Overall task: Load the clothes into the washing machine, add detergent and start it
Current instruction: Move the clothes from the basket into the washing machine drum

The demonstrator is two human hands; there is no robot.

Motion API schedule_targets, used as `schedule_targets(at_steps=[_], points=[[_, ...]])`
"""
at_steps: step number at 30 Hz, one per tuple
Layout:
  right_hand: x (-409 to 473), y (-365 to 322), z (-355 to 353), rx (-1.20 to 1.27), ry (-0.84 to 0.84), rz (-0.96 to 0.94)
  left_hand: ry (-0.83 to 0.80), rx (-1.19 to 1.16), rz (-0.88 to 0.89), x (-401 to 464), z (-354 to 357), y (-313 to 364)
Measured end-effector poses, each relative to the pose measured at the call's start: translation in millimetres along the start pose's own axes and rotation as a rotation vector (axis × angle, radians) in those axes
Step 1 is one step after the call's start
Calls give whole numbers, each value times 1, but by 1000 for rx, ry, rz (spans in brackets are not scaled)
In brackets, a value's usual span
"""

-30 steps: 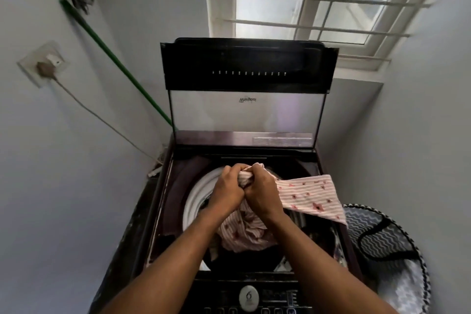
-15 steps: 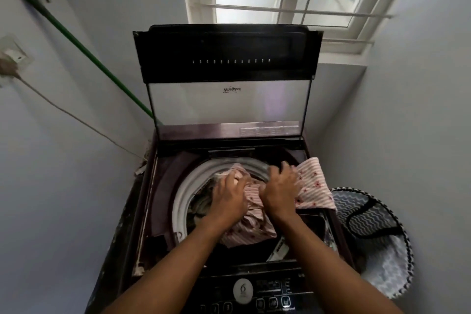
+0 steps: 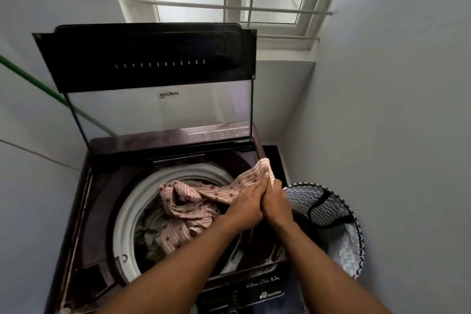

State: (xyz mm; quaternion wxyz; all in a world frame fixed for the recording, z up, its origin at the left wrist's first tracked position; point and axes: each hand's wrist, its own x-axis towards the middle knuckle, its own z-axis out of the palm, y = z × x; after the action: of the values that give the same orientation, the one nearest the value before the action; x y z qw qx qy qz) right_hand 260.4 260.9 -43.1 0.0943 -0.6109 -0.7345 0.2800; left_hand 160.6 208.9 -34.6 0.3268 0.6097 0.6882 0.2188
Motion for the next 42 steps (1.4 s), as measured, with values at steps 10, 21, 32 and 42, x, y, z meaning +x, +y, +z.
schedule_targets(at_steps=[10, 21, 32, 42], points=[[2, 7, 8, -191, -17, -144, -9, 19, -26, 8, 2, -1], [-20, -29, 7, 334, 247, -122, 328, 57, 11, -26, -6, -18], [-39, -116, 79, 333, -276, -311, 655, 208, -194, -102, -65, -107], [-27, -67, 192, -452, -691, -346, 69, 319, -256, -105, -51, -187]])
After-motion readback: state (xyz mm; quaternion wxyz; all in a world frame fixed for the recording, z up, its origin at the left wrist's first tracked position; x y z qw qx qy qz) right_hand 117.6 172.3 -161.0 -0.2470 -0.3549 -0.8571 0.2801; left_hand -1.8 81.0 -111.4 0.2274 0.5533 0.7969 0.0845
